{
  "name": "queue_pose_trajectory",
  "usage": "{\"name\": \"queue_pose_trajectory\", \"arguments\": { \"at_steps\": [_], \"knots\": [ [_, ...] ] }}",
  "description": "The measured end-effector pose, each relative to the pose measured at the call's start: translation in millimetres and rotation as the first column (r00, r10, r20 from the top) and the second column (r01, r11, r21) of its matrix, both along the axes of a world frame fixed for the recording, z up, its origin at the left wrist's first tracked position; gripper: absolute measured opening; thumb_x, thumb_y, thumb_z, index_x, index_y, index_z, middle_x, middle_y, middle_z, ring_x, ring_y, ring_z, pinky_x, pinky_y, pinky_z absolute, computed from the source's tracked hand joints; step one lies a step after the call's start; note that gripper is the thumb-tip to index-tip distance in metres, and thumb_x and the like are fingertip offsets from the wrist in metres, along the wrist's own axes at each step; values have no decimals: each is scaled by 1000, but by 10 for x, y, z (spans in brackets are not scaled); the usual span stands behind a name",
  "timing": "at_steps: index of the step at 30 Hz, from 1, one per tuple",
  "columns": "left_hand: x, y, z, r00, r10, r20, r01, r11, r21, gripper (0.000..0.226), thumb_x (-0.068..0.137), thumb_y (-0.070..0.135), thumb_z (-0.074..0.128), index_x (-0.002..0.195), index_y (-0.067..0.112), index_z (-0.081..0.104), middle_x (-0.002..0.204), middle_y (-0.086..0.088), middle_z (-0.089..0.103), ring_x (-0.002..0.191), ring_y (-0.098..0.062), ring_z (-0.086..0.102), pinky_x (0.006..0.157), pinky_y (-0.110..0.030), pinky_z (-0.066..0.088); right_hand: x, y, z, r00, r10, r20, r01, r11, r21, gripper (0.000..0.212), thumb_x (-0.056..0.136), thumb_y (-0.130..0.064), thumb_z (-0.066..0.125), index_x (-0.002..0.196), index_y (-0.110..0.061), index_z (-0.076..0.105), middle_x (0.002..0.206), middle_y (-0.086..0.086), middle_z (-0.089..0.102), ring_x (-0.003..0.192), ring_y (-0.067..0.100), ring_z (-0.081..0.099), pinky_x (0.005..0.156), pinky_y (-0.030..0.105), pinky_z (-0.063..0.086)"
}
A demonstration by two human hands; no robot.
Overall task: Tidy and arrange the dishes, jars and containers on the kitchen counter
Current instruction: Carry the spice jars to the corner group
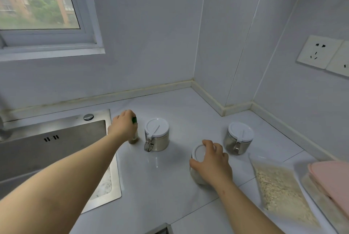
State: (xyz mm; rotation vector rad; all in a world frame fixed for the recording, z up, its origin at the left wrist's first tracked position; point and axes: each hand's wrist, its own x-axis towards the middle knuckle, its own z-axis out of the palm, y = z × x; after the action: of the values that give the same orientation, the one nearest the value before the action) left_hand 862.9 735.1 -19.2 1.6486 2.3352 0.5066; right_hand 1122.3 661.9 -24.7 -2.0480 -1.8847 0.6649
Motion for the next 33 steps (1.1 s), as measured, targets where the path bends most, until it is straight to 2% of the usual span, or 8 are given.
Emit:
{"name": "queue_pose_trajectory", "arguments": {
  "at_steps": [6, 9, 11, 15, 21, 24, 27, 33],
  "knots": [
    [-20, -20, 13, 996, 22, -92, -20, 1000, 22, 24, 93, 18, 48, 116, 13, 46, 118, -12, 55, 105, -35, 49, 78, -38, 43, 0, -7, -8, 1000, 2, 8, -2, 1000, 12, 64, 83, -43, 56, 138, -30, 26, 143, 0, 24, 125, 26, 32, 90, 31, 38],
    [-74, -62, 12, 997, 22, -71, -20, 999, 27, 38, 91, 24, 57, 127, 19, 45, 121, -12, 55, 107, -35, 51, 81, -39, 45, 1, -6, -11, 1000, 0, 9, 0, 1000, 9, 64, 83, -43, 56, 138, -31, 26, 144, 0, 23, 126, 26, 31, 90, 31, 38],
    [-106, -94, 3, 999, 35, 12, -35, 999, 17, 48, 89, 25, 60, 133, 21, 42, 125, -13, 53, 108, -34, 52, 83, -39, 47, 2, -8, -12, 1000, -1, 4, 1, 1000, 5, 65, 82, -43, 56, 138, -31, 26, 144, 0, 23, 126, 26, 31, 90, 31, 38],
    [-122, -180, 2, 980, 86, 181, -94, 995, 35, 47, 86, 20, 65, 129, 14, 47, 124, -16, 50, 104, -34, 53, 79, -38, 48, 14, -14, -7, 1000, 7, 8, -7, 1000, -9, 69, 79, -40, 60, 138, -32, 25, 144, -2, 23, 125, 25, 32, 86, 31, 38],
    [-60, -435, 127, 932, 118, 343, -197, 959, 205, 46, 88, 20, 64, 129, 10, 47, 127, -19, 47, 108, -33, 49, 80, -32, 39, 31, -77, 10, 1000, 18, 18, -18, 999, -40, 70, 78, -38, 62, 138, -33, 25, 143, -1, 23, 125, 26, 33, 84, 31, 37],
    [-31, -563, 354, 917, 87, 390, -207, 939, 276, 46, 89, 22, 62, 131, 11, 46, 128, -18, 45, 108, -29, 47, 80, -29, 35, 50, -157, 23, 1000, 9, 29, -7, 998, -57, 70, 79, -38, 62, 138, -32, 25, 143, 1, 22, 125, 27, 32, 86, 32, 37],
    [55, -699, 613, 916, 29, 399, -185, 916, 357, 45, 90, 24, 60, 131, 13, 46, 125, -14, 46, 96, -20, 42, 79, -28, 33, 69, -278, 39, 999, 10, 32, -8, 998, -57, 70, 79, -38, 61, 138, -31, 24, 143, 1, 22, 125, 28, 32, 83, 31, 36],
    [462, -975, 892, 902, -214, 374, 18, 886, 463, 42, 88, 25, 63, 127, 19, 49, 115, -2, 46, 98, -18, 45, 84, -29, 40, 120, -529, 61, 1000, 12, 28, -10, 998, -59, 70, 79, -38, 61, 138, -31, 24, 143, 2, 23, 124, 29, 33, 89, 33, 38]
  ]
}}
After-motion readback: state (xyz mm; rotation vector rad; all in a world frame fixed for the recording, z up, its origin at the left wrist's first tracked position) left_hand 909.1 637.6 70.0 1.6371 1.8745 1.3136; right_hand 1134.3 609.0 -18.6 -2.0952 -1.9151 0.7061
